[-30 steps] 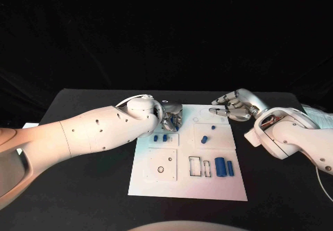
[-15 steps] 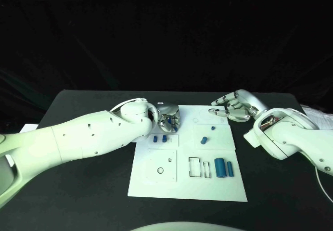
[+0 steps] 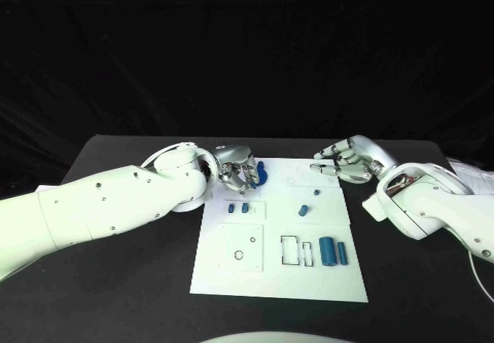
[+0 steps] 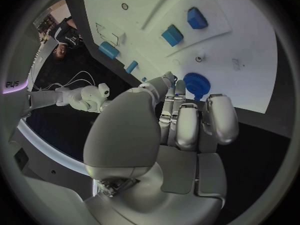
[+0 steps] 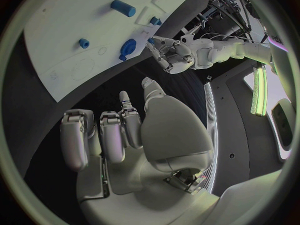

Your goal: Assemble the parts on the task board

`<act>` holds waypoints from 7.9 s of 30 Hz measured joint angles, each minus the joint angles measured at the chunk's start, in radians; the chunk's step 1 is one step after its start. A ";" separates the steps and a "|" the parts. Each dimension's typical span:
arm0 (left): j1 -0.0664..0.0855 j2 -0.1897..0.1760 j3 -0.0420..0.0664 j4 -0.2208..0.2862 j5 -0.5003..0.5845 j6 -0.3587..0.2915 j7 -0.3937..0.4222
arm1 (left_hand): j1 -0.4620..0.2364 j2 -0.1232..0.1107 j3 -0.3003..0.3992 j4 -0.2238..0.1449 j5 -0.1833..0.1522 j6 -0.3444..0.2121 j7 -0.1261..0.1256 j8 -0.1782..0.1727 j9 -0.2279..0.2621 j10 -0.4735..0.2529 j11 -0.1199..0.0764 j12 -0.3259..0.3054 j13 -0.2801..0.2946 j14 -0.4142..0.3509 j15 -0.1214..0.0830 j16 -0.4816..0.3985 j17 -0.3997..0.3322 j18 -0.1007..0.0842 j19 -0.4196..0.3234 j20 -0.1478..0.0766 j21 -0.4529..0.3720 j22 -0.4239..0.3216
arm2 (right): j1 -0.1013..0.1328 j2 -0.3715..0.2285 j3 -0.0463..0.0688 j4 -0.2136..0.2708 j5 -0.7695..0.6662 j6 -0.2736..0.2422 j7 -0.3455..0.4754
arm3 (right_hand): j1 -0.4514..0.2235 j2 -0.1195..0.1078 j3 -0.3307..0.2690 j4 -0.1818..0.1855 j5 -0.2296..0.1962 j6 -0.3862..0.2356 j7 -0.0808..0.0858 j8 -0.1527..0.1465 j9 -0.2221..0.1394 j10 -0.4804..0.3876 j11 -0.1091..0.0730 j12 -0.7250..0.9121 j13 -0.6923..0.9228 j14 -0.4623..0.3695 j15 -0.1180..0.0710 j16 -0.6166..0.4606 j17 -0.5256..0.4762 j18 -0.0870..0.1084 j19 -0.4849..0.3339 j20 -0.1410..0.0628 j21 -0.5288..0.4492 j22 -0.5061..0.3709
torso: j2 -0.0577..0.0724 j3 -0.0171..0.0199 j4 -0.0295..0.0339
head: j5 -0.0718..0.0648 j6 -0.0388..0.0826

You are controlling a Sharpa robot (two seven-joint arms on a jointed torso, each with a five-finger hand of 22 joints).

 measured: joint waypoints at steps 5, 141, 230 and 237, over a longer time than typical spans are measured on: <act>0.000 -0.021 0.000 0.005 0.017 0.003 -0.011 | 0.000 0.000 0.000 0.000 0.000 0.000 0.000 0.000 0.000 0.000 0.001 0.000 0.000 0.000 0.000 0.000 0.000 0.000 0.000 0.000 0.004 0.000 | -0.001 0.001 0.000 0.000 0.000 0.000 0.000 | 0.000 0.000 0.000 0.000 0.000 0.000 0.000 0.000 0.000 0.000 0.000 0.000 0.000 0.000 0.000 0.000 0.000 0.000 0.000 0.000 0.000 0.000 | 0.001 -0.0001 -0.0009 | 0.003 0.000; -0.035 -0.226 -0.040 0.142 1.477 -0.177 0.511 | -0.084 0.021 0.009 0.007 0.000 -0.086 0.050 -0.041 -0.090 -0.125 0.047 0.026 -0.016 -0.237 0.045 -0.349 -0.609 0.081 -0.288 0.048 -0.648 -0.348 | -0.048 0.070 0.002 -0.061 -0.719 0.291 -0.170 | 0.221 -0.079 0.284 -0.003 -0.176 0.104 -0.026 0.004 0.001 -0.314 -0.007 -1.317 -1.148 0.002 -0.009 -0.200 -0.072 0.016 -0.032 -0.007 -0.065 0.000 | 0.002 -0.0015 -0.0014 | -0.048 0.013; -0.036 -0.236 -0.041 0.131 1.515 -0.183 0.514 | -0.076 0.029 -0.009 -0.011 0.000 -0.086 0.049 -0.041 -0.091 -0.129 0.050 0.040 -0.017 -0.239 0.043 -0.349 -0.623 0.080 -0.284 0.045 -0.659 -0.359 | -0.058 0.062 0.029 0.162 -0.680 0.237 -0.187 | 0.161 -0.054 0.432 -0.079 -0.274 0.198 -0.048 0.013 0.033 -0.189 -0.025 -1.317 -1.220 0.002 -0.023 -0.213 -0.098 0.016 -0.021 -0.025 -0.061 0.000 | 0.002 -0.0015 -0.0027 | -0.031 0.002; -0.038 -0.229 -0.041 0.131 1.515 -0.183 0.514 | -0.076 0.029 -0.009 -0.011 0.000 -0.086 0.049 -0.041 -0.091 -0.129 0.050 0.040 -0.016 -0.239 0.043 -0.349 -0.623 0.080 -0.284 0.045 -0.660 -0.359 | -0.089 0.121 0.026 0.182 -0.670 0.238 -0.181 | 0.161 -0.054 0.434 -0.082 -0.274 0.197 -0.047 0.008 0.033 -0.186 -0.022 -1.317 -1.222 0.002 -0.023 -0.213 -0.101 0.016 -0.021 -0.025 -0.061 0.000 | 0.002 -0.0028 -0.0020 | -0.011 -0.011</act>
